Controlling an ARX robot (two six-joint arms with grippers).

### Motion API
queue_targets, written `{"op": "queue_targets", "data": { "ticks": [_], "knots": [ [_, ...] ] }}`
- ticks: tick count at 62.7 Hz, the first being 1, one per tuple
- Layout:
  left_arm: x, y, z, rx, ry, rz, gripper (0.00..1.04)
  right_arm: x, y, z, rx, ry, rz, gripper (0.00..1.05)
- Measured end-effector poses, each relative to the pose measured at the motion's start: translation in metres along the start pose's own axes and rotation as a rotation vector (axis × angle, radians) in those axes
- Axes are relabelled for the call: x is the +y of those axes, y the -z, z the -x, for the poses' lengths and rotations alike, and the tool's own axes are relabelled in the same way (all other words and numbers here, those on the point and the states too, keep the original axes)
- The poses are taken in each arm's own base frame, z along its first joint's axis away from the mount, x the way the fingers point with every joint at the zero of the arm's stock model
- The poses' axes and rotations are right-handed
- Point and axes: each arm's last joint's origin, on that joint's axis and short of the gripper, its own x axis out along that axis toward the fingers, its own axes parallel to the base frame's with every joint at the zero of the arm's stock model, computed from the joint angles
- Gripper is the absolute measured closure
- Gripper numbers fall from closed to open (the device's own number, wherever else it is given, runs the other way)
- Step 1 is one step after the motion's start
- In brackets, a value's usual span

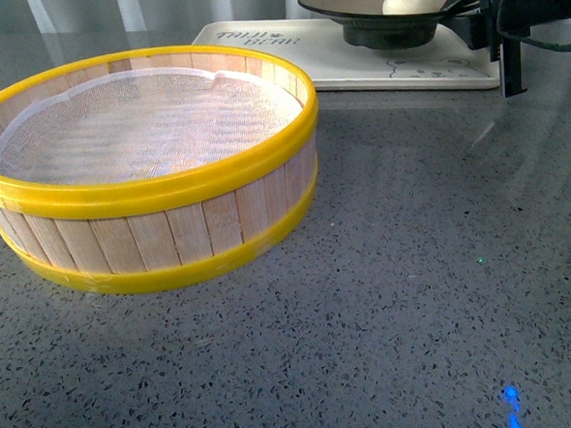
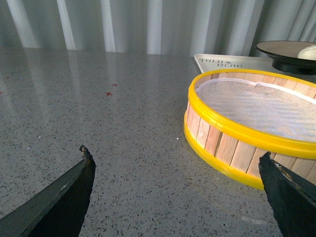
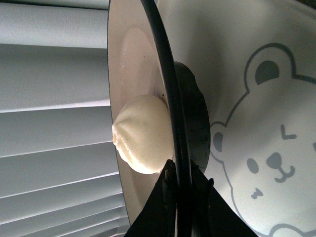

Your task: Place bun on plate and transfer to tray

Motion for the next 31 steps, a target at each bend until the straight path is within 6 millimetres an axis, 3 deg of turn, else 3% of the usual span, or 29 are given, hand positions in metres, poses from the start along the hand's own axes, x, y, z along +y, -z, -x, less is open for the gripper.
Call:
{"op": "queue_targets", "data": {
  "ticks": [31],
  "knots": [
    [0.0000,0.0000,0.0000,0.000,0.000,0.000,0.07,-0.0086,-0.0025,-0.0077,0.017,0.058,-0.015,1.02]
  ]
}}
